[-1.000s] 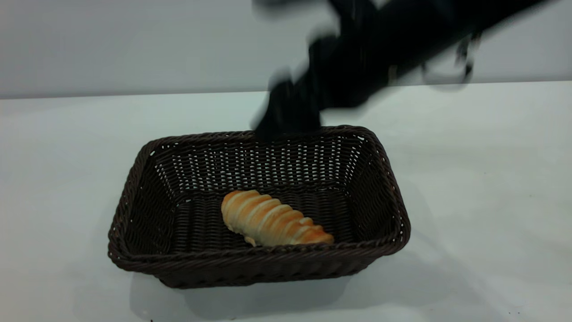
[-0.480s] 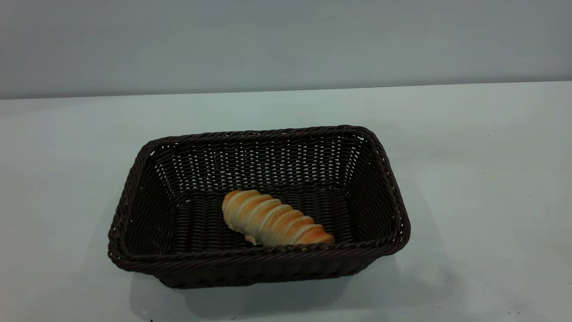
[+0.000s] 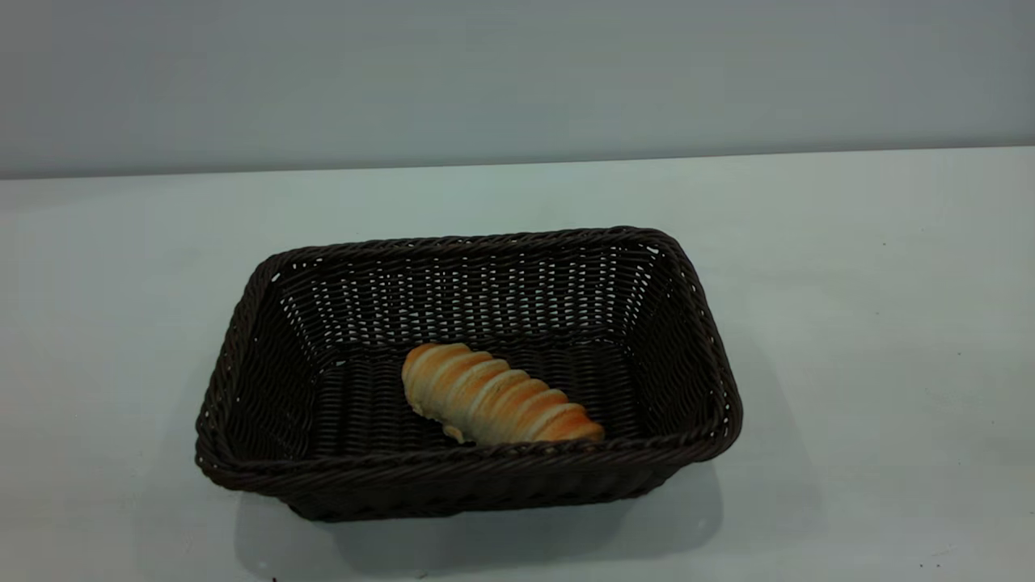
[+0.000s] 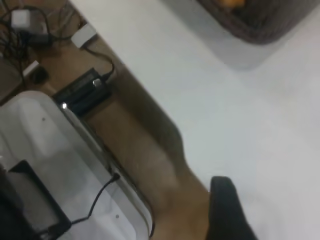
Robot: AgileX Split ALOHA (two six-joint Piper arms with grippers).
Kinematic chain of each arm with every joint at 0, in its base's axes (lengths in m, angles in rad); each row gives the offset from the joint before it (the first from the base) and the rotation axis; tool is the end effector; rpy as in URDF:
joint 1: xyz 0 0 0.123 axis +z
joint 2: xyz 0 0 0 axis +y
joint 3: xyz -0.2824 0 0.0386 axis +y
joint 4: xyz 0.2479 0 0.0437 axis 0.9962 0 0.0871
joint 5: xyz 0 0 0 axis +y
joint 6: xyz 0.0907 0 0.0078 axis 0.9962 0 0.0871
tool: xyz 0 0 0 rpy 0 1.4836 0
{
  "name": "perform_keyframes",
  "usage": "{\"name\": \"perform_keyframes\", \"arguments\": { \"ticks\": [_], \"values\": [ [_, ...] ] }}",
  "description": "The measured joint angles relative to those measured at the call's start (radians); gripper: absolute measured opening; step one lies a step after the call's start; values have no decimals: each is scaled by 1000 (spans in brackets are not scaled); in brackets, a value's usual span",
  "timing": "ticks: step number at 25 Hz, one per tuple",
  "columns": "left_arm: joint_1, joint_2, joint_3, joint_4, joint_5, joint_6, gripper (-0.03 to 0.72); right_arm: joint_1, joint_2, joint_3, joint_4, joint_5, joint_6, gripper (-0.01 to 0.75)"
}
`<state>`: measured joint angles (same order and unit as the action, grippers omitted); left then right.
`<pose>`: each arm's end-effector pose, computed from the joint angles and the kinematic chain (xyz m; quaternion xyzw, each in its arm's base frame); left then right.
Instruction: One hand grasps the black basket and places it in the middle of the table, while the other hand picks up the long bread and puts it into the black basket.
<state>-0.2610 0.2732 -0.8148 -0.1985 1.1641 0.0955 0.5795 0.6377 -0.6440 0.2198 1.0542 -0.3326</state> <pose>0.0012 -0.0174 0.3564 0.1641 0.8490 -0.1388 0.4827 0.0705 0.0668 0.2946 -0.3969 0.8613 0.1432 0.2830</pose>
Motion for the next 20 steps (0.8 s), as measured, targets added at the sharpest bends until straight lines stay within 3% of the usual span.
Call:
{"name": "perform_keyframes", "arguments": {
  "ticks": [7,20],
  "values": [
    [0,-206,139,26,0,-28,525,0,-314,66,-21,104,47,440],
    [0,-298,177,100,0,-42,525,0,-380,115,-9,90,56,403]
  ]
}}
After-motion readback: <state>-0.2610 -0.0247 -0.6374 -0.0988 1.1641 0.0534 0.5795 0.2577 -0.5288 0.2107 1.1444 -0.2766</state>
